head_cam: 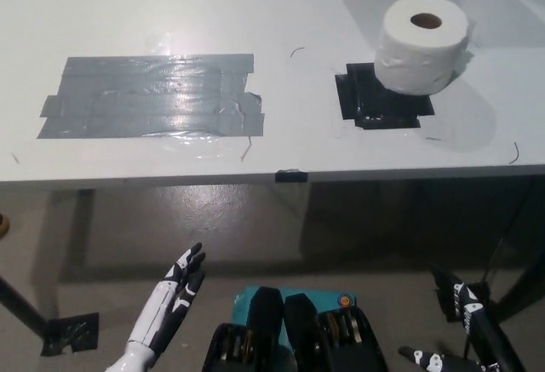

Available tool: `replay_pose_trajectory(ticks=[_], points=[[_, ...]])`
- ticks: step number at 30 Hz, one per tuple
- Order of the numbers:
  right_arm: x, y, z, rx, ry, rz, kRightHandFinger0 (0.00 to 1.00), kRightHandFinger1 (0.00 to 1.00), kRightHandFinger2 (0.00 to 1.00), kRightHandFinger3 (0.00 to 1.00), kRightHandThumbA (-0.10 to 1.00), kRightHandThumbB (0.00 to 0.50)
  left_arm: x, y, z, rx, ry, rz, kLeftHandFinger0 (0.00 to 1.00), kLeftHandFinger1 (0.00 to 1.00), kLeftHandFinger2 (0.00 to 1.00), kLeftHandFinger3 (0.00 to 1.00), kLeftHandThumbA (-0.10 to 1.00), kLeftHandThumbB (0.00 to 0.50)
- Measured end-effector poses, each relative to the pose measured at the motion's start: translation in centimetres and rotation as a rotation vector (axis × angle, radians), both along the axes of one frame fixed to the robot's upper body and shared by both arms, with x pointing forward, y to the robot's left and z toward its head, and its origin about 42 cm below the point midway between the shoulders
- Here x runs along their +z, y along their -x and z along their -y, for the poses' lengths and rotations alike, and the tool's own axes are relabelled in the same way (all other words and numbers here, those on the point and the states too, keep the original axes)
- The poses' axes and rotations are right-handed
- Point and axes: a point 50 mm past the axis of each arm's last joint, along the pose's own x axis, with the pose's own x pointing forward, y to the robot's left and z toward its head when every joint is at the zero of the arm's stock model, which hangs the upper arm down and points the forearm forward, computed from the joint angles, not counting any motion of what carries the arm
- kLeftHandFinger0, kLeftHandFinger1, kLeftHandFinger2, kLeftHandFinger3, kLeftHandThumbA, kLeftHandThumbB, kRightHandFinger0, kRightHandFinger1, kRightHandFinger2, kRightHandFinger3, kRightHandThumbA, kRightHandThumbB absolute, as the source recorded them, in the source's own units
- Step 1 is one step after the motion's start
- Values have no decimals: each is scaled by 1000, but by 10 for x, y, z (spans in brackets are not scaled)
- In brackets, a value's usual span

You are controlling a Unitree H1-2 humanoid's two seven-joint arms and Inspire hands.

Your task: A person hands over a roll of toilet paper to the robot , and the robot inserts its right thumb into the hole in the centre to grab the roll, and then places it on the balck area on the desk.

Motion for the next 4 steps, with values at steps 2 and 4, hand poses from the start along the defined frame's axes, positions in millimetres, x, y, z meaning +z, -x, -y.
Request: replay_pose_trajectory(ticks=[2, 4], points=[[0, 0, 0, -4, 1, 13, 1000, 1000, 1000, 1000, 910, 305, 0, 0, 0, -1, 0, 3, 1000, 1000, 1000, 1000, 1000, 193], [1, 0, 0, -7, 2, 24, 1000, 1000, 1000, 1000, 906, 304, 0, 0, 0, -3, 0, 6, 1000, 1000, 1000, 1000, 1000, 197]])
